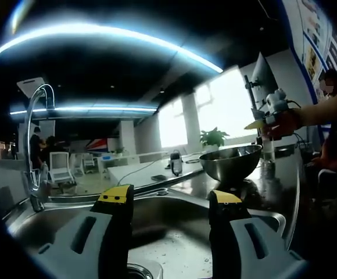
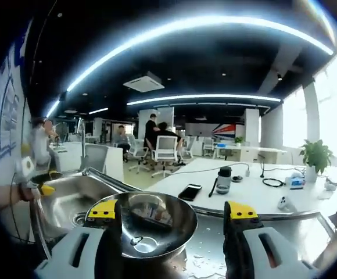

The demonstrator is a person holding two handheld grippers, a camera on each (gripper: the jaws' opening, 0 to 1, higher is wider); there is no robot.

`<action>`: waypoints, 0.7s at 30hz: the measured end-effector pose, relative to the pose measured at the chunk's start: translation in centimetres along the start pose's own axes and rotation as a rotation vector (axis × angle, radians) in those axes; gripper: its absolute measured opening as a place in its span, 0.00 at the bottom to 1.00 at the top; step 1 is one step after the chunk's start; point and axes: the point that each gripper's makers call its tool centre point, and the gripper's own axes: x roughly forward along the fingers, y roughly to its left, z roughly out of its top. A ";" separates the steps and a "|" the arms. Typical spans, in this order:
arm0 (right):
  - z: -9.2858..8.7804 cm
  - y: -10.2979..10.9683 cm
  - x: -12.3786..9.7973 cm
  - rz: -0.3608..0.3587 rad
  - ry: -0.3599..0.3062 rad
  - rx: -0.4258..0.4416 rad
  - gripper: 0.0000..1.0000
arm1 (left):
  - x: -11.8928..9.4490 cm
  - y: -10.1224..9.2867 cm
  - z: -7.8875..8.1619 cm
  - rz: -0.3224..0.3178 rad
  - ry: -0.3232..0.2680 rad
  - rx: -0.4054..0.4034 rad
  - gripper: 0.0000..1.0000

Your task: Pick up bowl with dirty water move over sink pour dirty water into sink return bowl to place

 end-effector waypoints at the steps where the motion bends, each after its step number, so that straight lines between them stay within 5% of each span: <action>1: 0.0 -0.1 -0.3 -0.005 -0.009 0.007 0.65 | 0.0 0.0 0.0 0.002 -0.001 -0.001 0.50; 7: -0.6 -0.5 -1.8 -0.007 -0.008 -0.019 0.66 | -0.2 0.4 0.5 0.012 -0.026 -0.036 0.50; 11: -0.3 0.0 -2.9 0.041 -0.038 -0.046 0.76 | -0.1 0.2 0.3 0.012 -0.013 -0.026 0.50; 21: -2.1 1.4 -4.5 0.049 -0.049 -0.090 0.76 | -0.2 0.4 0.5 0.019 -0.023 -0.038 0.50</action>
